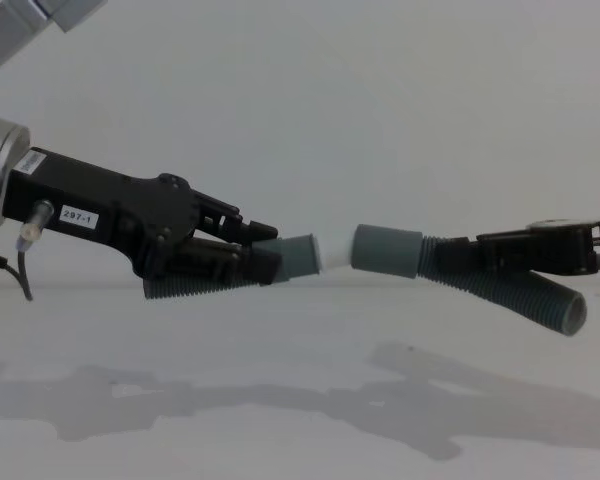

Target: Use both hands to pick up one end of the pipe from the table, align the ends, and insert them.

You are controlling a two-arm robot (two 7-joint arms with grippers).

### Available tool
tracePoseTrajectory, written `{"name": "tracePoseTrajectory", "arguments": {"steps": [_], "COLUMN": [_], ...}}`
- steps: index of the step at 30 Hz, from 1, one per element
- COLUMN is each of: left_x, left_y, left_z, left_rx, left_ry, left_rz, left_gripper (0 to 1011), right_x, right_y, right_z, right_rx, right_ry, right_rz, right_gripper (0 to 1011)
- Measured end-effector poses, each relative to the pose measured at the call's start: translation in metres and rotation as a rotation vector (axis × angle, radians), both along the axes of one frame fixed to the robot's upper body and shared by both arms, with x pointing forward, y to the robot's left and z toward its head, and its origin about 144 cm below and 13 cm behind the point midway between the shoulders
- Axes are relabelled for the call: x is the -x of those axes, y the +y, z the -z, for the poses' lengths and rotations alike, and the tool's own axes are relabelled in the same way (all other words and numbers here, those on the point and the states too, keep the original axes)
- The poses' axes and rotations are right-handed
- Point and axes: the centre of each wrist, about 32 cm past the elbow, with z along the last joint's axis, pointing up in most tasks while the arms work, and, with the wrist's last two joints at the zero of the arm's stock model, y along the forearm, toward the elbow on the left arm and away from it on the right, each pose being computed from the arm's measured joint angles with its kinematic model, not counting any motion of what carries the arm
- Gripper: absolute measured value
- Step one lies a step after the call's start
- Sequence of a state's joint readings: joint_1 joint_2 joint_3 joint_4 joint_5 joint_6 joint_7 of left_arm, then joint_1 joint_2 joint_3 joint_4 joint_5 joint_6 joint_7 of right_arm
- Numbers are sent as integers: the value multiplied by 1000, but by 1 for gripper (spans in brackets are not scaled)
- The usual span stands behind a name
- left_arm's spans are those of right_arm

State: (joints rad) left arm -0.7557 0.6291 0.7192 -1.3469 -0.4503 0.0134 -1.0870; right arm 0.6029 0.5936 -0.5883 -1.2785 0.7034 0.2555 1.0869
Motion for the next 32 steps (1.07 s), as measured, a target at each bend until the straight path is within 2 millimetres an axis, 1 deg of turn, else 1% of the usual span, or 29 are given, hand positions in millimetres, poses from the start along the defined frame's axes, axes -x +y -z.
{"name": "tracePoseTrajectory", "arguments": {"steps": [19, 32], "left_x": [0, 1], "left_y": [1, 0], "left_z": [-2, -2], "left_rx": [-6, -9], "left_ry": [-1, 0], "left_rz": [83, 110], "left_gripper": [351, 351], "right_x": [1, 1], "right_y": [-1, -1], "right_z": [-1, -2], "right_rx": [1, 1], "right_ry": [4, 3], "right_rz": [-12, -13], "right_gripper": [256, 256]}}
